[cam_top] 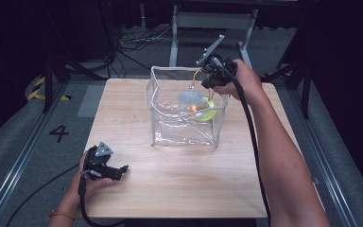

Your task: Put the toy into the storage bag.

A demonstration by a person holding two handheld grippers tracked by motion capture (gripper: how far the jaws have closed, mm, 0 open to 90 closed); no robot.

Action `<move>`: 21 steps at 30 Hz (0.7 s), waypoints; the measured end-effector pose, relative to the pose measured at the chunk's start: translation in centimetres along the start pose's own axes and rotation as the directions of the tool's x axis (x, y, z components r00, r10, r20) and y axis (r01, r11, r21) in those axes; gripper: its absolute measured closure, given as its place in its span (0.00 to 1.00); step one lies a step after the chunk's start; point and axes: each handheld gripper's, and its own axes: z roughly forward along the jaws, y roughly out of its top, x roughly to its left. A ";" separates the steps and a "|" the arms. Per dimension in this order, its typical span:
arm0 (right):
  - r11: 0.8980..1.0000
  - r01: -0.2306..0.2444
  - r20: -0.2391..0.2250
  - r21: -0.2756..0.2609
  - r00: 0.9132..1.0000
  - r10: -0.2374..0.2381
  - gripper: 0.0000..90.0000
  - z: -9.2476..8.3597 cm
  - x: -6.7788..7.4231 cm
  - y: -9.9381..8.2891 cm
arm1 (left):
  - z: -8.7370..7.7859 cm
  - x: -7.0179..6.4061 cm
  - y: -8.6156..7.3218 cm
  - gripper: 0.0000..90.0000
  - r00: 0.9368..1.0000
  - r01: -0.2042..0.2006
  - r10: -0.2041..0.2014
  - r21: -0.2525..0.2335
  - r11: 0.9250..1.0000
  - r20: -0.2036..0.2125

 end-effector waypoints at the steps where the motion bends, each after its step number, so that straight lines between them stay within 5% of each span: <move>1: 1.000 0.001 -0.007 0.006 1.000 -0.001 0.98 0.3 0.0 -0.3 | 0.0 0.0 0.0 0.01 1.000 0.000 0.000 0.000 1.000 0.000; 9: 0.999 -0.005 -0.039 0.054 0.999 0.007 0.98 2.1 0.2 -1.9 | 0.0 0.0 0.0 0.00 1.000 -0.001 0.001 0.001 1.000 0.000; 21: 0.996 0.020 -0.066 0.092 0.998 -0.014 0.98 2.7 0.1 -3.0 | 0.0 0.0 0.0 0.01 1.000 -0.002 0.002 -0.001 1.000 -0.001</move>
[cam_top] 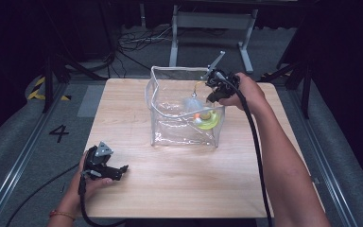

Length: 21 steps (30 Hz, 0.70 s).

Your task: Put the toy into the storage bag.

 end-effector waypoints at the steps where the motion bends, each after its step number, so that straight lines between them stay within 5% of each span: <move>1: 1.000 -0.003 -0.006 0.004 1.000 0.003 0.98 0.1 0.0 0.0 | 0.0 0.0 0.0 0.01 1.000 0.001 -0.001 0.002 1.000 0.001; 21: 0.999 0.011 -0.023 0.049 1.000 -0.010 0.98 0.8 0.3 -0.7 | 0.0 0.0 0.0 0.01 1.000 -0.001 0.001 0.000 1.000 -0.002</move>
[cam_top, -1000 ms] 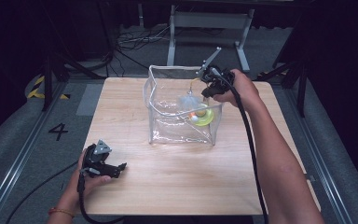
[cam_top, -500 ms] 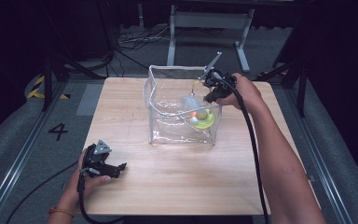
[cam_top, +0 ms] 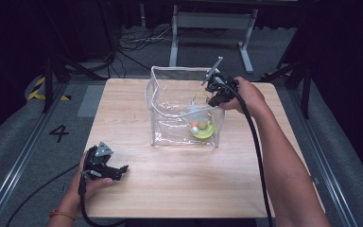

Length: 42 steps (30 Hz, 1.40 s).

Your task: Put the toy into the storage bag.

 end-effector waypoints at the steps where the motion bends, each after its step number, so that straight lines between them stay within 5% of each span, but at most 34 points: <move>1: 1.000 -0.006 0.006 -0.002 1.000 0.006 0.98 -0.1 -0.1 -0.1 | 0.0 0.0 0.0 0.01 1.000 0.000 0.000 0.000 1.000 0.000; 15: 0.994 -0.021 0.028 -0.110 0.999 0.024 0.93 -1.6 -0.1 -1.5 | 0.0 0.0 0.0 0.01 1.000 0.001 -0.001 0.000 1.000 0.000; 23: 0.985 -0.035 0.062 -0.170 0.997 0.046 0.80 -2.1 0.6 -1.8 | 0.0 0.0 0.0 0.00 1.000 0.003 -0.003 0.002 1.000 0.002; 32: 0.962 -0.065 0.107 -0.266 0.990 0.097 0.55 -3.5 1.1 -3.1 | 0.0 0.0 0.0 0.01 1.000 0.002 -0.002 0.000 1.000 0.000; 40: 0.932 -0.095 0.136 -0.350 0.979 0.151 0.43 -4.8 1.2 -5.1 | 0.0 0.0 0.0 0.01 1.000 0.001 -0.001 0.000 1.000 0.000; 42: 0.924 -0.115 0.141 -0.365 0.974 0.177 0.33 -5.3 1.2 -5.7 | 0.0 0.0 0.0 0.01 1.000 0.002 -0.002 0.002 1.000 0.000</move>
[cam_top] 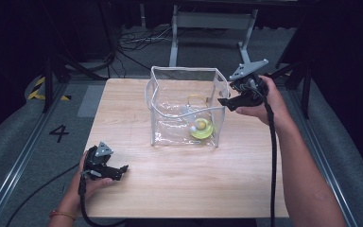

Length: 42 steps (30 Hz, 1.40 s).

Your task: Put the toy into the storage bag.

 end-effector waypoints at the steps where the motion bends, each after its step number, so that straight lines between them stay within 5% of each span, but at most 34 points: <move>1: 1.000 -0.003 0.012 -0.002 1.000 0.003 0.32 -0.2 -0.1 -0.2 | 0.0 0.0 0.0 0.01 1.000 -0.002 0.002 -0.002 1.000 -0.001; 7: 0.999 -0.033 0.047 -0.012 0.998 0.033 0.29 -1.1 -0.5 -1.2 | 0.0 0.0 0.0 0.01 1.000 -0.002 0.002 -0.002 1.000 -0.001; 16: 1.000 -0.013 0.086 -0.002 0.996 0.014 0.27 -2.5 0.0 -3.7 | 0.0 0.0 0.0 0.01 1.000 0.004 -0.004 0.000 1.000 0.000; 42: 0.997 -0.010 0.108 0.080 0.994 0.001 0.27 -1.6 1.3 -12.2 | 0.0 -0.1 0.0 0.01 1.000 0.007 -0.007 0.000 1.000 -0.002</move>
